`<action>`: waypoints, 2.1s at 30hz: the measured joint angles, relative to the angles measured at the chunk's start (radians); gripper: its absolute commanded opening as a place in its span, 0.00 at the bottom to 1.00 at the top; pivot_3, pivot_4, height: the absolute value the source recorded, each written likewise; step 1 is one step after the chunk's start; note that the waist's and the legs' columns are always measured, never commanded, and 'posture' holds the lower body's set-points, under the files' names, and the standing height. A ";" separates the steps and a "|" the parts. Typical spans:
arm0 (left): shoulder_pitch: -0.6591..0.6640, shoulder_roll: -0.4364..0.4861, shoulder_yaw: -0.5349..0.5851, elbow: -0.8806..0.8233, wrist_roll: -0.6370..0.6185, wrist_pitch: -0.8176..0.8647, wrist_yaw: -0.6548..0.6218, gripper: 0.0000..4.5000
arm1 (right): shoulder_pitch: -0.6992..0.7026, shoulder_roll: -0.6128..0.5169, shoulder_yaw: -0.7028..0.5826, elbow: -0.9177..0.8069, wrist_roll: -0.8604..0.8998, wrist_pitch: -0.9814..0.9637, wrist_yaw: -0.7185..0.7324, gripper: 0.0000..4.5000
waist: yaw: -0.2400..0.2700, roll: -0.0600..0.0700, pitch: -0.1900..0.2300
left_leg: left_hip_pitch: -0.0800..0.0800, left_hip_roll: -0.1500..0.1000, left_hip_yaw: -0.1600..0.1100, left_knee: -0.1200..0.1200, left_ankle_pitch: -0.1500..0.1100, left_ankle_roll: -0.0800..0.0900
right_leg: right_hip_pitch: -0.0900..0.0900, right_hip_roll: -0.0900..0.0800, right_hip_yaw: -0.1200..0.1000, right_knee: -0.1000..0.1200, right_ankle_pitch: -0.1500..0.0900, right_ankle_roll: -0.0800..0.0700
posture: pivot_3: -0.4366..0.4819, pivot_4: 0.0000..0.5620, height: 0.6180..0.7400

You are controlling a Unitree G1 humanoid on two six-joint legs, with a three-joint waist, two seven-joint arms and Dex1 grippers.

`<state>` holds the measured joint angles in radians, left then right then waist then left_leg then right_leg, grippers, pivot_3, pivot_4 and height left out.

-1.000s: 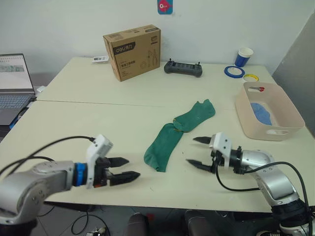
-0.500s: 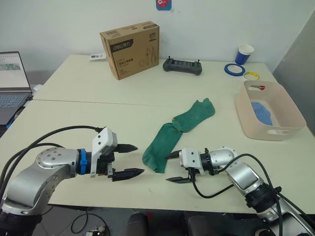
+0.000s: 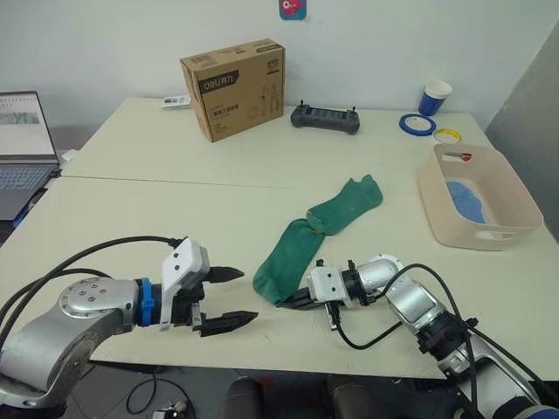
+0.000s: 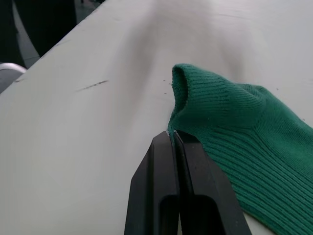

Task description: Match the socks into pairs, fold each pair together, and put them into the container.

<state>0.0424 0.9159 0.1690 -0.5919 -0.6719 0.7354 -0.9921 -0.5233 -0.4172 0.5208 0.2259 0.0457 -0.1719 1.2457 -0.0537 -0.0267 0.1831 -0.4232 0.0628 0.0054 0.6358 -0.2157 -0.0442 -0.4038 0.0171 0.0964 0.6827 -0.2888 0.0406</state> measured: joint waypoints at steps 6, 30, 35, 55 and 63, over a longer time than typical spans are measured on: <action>0.029 0.024 0.060 -0.033 -0.032 0.023 0.003 1.00 | 0.039 -0.193 -0.035 -0.070 0.095 -0.045 0.198 0.01 | 0.011 0.000 0.000 | 0.000 0.000 0.001 0.000 0.000 0.000 | 0.000 0.000 0.000 -0.001 0.000 0.000 | 0.48 0.27 1.00; -0.559 -0.341 -0.339 0.648 0.275 -0.169 0.073 1.00 | 0.366 -0.480 -0.409 -0.378 0.306 0.377 0.003 0.60 | 0.023 0.002 0.001 | 0.007 -0.002 -0.004 0.008 -0.001 0.001 | 0.014 0.001 -0.001 -0.001 0.001 0.003 | 0.48 0.27 1.00; -0.721 -0.511 -0.389 0.967 0.393 -0.331 0.085 1.00 | 0.509 -0.360 -0.469 -0.585 0.394 0.814 -0.324 0.60 | 0.019 0.001 0.000 | 0.006 -0.002 -0.003 0.008 -0.001 0.001 | 0.014 0.001 0.000 -0.001 0.001 0.004 | 0.48 0.27 1.00; -0.762 -0.573 -0.434 1.129 0.544 -0.458 -0.054 0.00 | 0.471 -0.377 -0.373 -0.786 0.473 1.095 -0.426 0.00 | 0.010 0.001 0.000 | 0.006 -0.002 -0.003 0.008 -0.001 0.001 | 0.014 0.001 0.000 -0.002 0.002 0.005 | 0.48 0.27 1.00; -0.419 -0.499 -0.275 0.626 0.432 -0.141 0.085 0.00 | 0.255 -0.461 -0.317 -0.600 0.441 1.009 -0.239 0.00 | -0.020 0.001 0.000 | 0.007 0.000 -0.004 0.007 -0.001 0.001 | 0.014 0.002 0.000 -0.002 0.002 0.005 | 0.48 0.27 1.00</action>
<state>-0.3769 0.4174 -0.1064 0.0341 -0.2400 0.5949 -0.9070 -0.2683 -0.8785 0.2034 -0.3741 0.4862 0.8374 1.0064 -0.0732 -0.0260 0.1834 -0.4161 0.0625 0.0016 0.6427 -0.2165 -0.0429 -0.3900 0.0189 0.0964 0.6810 -0.2870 0.0456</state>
